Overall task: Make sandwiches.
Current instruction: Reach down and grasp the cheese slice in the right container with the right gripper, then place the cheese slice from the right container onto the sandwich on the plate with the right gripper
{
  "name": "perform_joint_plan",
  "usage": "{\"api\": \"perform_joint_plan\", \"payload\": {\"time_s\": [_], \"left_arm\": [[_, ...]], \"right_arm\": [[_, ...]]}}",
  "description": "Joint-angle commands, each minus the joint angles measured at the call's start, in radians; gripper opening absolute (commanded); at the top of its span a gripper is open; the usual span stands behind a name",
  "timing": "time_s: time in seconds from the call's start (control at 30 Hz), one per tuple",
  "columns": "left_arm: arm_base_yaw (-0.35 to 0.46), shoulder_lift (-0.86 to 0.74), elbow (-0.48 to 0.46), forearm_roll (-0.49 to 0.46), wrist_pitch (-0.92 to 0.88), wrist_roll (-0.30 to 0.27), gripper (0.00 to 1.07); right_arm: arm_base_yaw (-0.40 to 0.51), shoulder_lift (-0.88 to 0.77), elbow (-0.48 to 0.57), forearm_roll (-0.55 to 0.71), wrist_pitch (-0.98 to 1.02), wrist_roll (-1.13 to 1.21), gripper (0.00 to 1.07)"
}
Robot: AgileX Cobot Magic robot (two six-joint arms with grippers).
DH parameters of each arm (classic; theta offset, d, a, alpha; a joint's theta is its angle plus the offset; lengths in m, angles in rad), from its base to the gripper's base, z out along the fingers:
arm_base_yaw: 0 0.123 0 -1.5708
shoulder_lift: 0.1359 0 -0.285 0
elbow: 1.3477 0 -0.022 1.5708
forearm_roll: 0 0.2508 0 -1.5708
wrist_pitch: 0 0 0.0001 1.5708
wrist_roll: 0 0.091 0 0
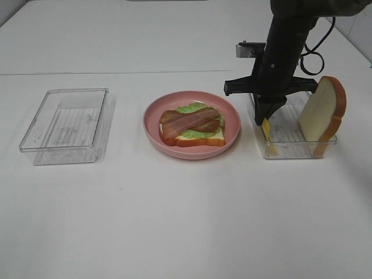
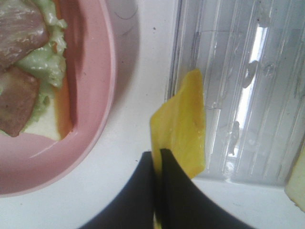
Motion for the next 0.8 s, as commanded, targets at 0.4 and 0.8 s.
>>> {"api": "perform_joint_plan", "payload": {"time_s": [0.4,0.8], "left_arm": [[0.001,-0.018,0.001,-0.009,-0.006,0.003,1.0],[0.001,-0.018,0.001,-0.009,-0.006,0.003,1.0]], "right_arm": [[-0.003,-0.046,-0.042,0.049,0.041,0.018,0.0],[0.001,-0.172,-0.034,0.248,-0.046,-0.041,0.0]]}}
